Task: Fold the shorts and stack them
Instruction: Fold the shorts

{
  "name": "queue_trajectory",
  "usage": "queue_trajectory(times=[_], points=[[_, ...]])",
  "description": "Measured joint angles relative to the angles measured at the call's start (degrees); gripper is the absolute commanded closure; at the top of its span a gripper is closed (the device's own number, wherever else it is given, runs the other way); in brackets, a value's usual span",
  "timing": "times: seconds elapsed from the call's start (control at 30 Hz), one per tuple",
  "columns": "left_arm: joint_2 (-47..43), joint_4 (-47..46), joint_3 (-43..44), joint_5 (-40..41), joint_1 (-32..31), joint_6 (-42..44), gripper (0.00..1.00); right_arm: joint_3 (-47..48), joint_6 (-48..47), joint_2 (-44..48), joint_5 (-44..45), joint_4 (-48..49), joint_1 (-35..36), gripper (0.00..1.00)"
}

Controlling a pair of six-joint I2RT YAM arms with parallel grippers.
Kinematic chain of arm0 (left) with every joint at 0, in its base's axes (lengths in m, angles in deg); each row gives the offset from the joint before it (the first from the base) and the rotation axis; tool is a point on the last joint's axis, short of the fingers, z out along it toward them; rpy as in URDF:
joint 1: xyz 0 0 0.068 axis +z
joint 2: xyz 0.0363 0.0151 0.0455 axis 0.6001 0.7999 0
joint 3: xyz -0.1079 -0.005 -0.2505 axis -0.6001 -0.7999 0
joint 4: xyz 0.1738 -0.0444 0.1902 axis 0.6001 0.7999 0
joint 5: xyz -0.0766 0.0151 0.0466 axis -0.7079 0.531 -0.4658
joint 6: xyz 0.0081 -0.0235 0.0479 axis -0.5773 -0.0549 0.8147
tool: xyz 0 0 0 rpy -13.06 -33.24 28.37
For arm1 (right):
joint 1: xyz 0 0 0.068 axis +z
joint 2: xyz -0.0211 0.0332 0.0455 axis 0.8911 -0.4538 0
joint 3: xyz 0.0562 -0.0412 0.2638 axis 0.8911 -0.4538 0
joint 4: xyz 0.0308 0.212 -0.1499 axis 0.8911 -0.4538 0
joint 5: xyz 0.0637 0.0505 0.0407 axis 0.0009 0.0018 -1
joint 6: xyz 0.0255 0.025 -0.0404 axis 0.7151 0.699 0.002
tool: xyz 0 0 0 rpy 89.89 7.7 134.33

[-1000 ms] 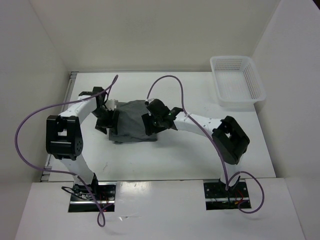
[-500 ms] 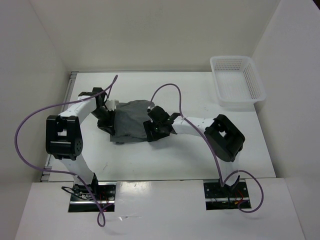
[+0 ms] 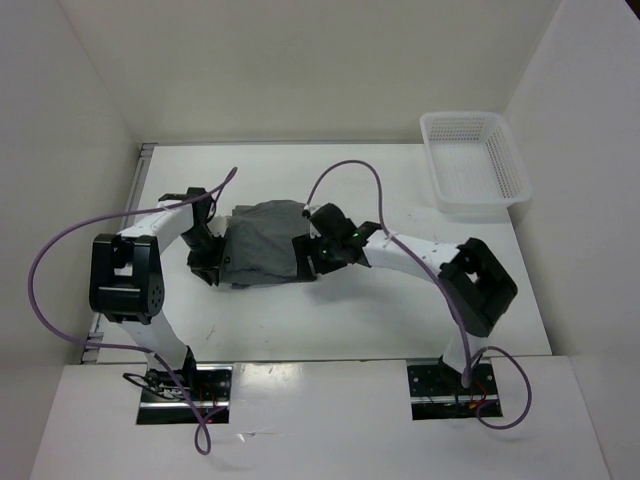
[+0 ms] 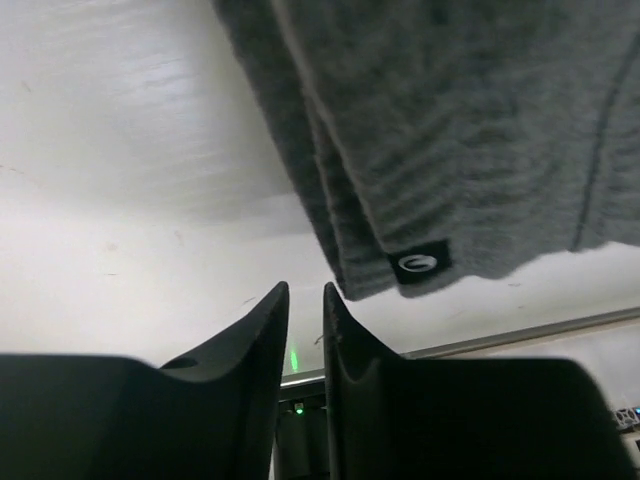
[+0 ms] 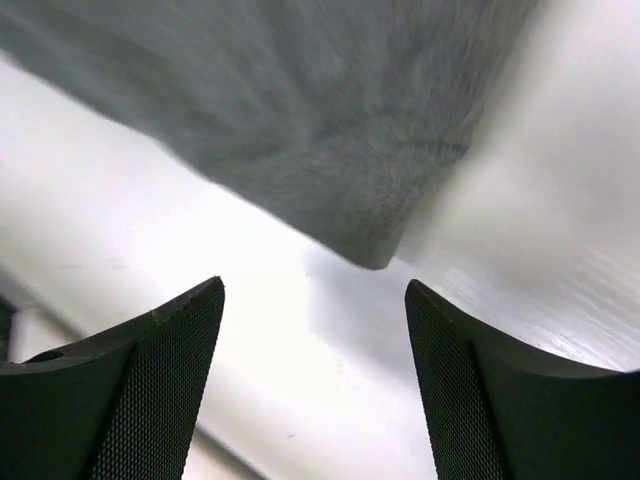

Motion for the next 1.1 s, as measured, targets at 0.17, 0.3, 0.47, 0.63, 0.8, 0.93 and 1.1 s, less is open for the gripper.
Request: queue_trajectory(times=[0.17, 0.3, 0.47, 0.63, 0.8, 0.93, 1.1], points=[[0.3, -0.4, 1.0, 2.5, 0.0, 0.1, 0.67, -1.9, 3.8, 7.1, -7.8, 6.7, -6.9, 0.27], [0.3, 0.0, 4.7, 2.4, 1.2, 0.1, 0.53, -3.3, 8.4, 5.1, -10.8, 11.1, -12.8, 0.29], [0.4, 0.0, 11.5, -2.2, 3.0, 0.1, 0.42, -3.2, 10.8, -3.8, -14.2, 12.6, -13.0, 0.31], [3.1, -0.3, 14.8, -8.1, 2.8, 0.1, 0.42, -3.2, 12.3, -7.1, -17.1, 12.7, -12.9, 0.34], [6.3, -1.0, 8.6, -9.6, 1.8, 0.0, 0.42, -3.2, 12.5, -7.3, -17.9, 12.6, -12.9, 0.43], [6.8, -1.2, 5.1, -9.7, 1.4, 0.0, 0.48, -2.4, 11.2, -7.6, -17.8, 11.2, -13.1, 0.35], [6.8, -2.1, 4.8, -10.1, 1.3, 0.0, 0.55, 7.6, 9.3, -10.6, -16.5, 9.6, -14.7, 0.29]])
